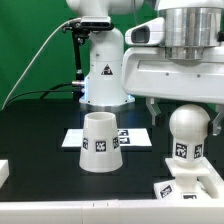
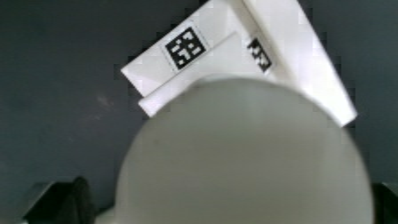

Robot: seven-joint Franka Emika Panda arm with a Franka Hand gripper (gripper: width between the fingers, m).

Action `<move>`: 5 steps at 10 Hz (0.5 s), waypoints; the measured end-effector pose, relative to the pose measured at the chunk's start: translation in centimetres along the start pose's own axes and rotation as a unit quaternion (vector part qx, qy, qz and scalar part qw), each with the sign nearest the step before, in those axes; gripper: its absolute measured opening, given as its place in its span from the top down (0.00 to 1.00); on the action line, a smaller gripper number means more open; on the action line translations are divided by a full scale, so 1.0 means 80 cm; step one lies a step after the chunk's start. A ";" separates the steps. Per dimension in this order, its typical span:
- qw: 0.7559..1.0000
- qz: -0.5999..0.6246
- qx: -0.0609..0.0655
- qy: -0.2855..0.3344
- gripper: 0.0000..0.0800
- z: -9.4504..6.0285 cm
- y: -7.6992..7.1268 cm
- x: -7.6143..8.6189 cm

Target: Assemble lamp

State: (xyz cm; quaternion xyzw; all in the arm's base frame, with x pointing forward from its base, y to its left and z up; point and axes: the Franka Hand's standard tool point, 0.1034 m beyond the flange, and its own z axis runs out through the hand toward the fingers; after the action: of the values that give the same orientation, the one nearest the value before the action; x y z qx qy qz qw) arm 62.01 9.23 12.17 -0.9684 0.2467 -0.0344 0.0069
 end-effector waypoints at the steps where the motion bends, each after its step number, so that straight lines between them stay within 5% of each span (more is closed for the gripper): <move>1: 1.000 -0.012 -0.001 0.000 0.13 0.001 0.002 0.001; 4: 0.990 -0.141 -0.002 -0.001 0.13 0.002 0.005 0.002; 5: 0.984 -0.175 0.008 -0.006 0.13 0.002 0.007 0.004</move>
Offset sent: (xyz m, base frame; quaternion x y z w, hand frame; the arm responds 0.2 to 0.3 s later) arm 0.0000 0.0000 0.0000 0.0000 0.0000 -0.1938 0.9810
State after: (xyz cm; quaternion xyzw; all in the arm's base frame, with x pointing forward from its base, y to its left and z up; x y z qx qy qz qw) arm 62.05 8.58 12.02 -0.9968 0.0726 -0.0317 0.0103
